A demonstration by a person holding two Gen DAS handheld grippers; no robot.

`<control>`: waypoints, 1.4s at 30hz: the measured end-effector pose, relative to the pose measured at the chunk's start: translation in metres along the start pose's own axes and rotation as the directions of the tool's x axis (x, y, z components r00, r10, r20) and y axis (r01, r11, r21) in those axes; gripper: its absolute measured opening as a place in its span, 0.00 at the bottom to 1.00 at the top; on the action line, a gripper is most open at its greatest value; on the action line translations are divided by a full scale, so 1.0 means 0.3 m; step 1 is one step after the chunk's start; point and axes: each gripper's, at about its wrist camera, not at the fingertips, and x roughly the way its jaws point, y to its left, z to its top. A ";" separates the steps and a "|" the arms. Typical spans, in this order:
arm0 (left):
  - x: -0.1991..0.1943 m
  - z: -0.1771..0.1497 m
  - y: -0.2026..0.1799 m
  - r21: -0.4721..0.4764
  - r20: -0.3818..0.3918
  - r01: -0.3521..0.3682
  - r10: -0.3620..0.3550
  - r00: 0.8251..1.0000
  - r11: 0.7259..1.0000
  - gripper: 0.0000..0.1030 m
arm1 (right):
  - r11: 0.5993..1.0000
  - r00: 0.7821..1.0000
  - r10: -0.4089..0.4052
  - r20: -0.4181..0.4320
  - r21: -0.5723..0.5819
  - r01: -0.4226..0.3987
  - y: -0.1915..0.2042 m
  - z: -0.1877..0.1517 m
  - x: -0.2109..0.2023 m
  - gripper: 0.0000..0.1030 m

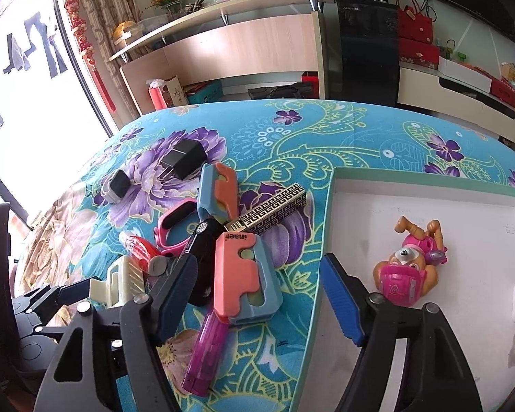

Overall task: Organize rigid objects
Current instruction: 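Grasp the pink-and-blue phone case with the right tool while the left grasps the white plastic holder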

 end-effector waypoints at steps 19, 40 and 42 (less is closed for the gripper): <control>-0.007 0.001 0.024 -0.016 -0.001 0.003 -0.003 1.000 1.000 0.61 | 0.999 0.998 0.011 -0.069 -0.030 -0.013 0.041 -0.012 0.080 0.48; -0.004 0.001 0.035 -0.027 -0.004 -0.006 0.006 1.000 1.000 0.60 | 0.998 0.993 -0.028 -0.119 -0.056 0.021 0.077 -0.025 0.115 0.43; 0.002 -0.001 0.034 -0.023 -0.006 -0.011 0.011 1.000 1.000 0.60 | 0.997 0.991 -0.046 -0.123 -0.067 0.038 0.085 -0.026 0.122 0.43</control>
